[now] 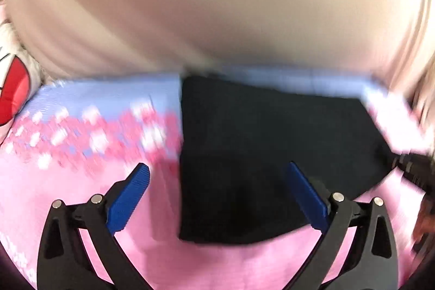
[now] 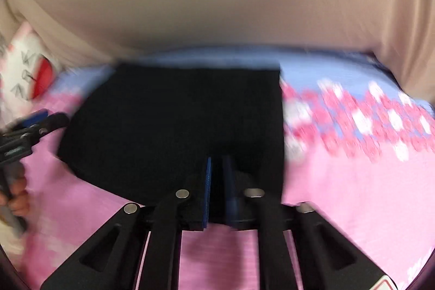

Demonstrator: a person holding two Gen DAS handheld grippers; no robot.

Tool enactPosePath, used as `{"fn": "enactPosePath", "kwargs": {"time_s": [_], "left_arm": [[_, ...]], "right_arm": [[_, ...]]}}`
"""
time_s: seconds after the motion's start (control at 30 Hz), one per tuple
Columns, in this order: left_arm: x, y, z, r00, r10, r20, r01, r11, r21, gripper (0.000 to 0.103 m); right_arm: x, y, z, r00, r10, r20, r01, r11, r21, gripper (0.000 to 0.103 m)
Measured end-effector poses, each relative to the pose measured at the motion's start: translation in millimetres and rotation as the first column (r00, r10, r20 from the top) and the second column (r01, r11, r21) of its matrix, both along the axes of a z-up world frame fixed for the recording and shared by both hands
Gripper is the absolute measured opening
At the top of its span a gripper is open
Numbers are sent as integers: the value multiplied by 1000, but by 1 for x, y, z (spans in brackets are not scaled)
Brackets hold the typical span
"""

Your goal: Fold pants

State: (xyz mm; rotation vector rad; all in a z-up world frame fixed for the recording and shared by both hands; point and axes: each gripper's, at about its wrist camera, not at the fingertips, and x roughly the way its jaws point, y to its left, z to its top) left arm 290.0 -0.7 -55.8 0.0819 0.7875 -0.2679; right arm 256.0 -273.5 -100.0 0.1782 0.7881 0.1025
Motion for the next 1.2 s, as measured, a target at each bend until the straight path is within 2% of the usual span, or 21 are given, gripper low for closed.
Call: {"fn": "enactPosePath", "kwargs": {"time_s": [0.03, 0.07, 0.1, 0.13, 0.2, 0.27, 0.33, 0.43, 0.6, 0.67, 0.8, 1.2], "left_arm": [[3, -3, -16, 999, 5, -31, -4, 1000, 21, 98], [-1, 4, -25, 1000, 17, -23, -17, 1000, -10, 98], [-7, 11, -22, 998, 55, -19, -55, 998, -42, 98], [-11, 12, -16, 997, 70, -27, -71, 997, -22, 98], [-35, 10, 6, 994, 108, 20, -109, 992, 57, 98], [-66, 6, 28, 987, 126, 103, -138, 982, 125, 98], [-85, 4, 41, 983, 126, 136, -146, 978, 149, 98], [-114, 0, 55, 982, 124, 145, -146, 977, 155, 98], [-160, 2, 68, 979, 143, 148, -161, 980, 117, 98], [-159, 5, 58, 979, 151, 139, -167, 980, 110, 98], [-184, 6, 57, 977, 157, 143, -173, 979, 108, 98], [-229, 0, 63, 972, 125, 197, -152, 980, 128, 98]], "right_arm": [[-4, -8, 2, 999, -31, -17, 32, 998, 58, 0], [-13, -13, 9, 997, -70, -29, 73, 992, 102, 0], [-23, -12, 16, 995, -103, -18, 104, 990, 96, 1], [-40, -4, 26, 991, -130, 5, 130, 990, 51, 14], [-67, 11, 38, 990, -137, 46, 137, 990, -10, 17], [-94, 18, 42, 991, -118, 70, 118, 993, -6, 30], [-114, 32, 42, 989, -119, 90, 122, 992, -28, 39], [-139, 51, 46, 982, -136, 134, 150, 984, -101, 40], [-174, 65, 56, 970, -177, 168, 186, 982, -36, 43], [-187, 65, 57, 967, -191, 169, 198, 980, -26, 45], [-208, 68, 54, 964, -207, 169, 212, 977, -14, 53], [-241, 91, 54, 970, -176, 169, 183, 983, -26, 54]]}}
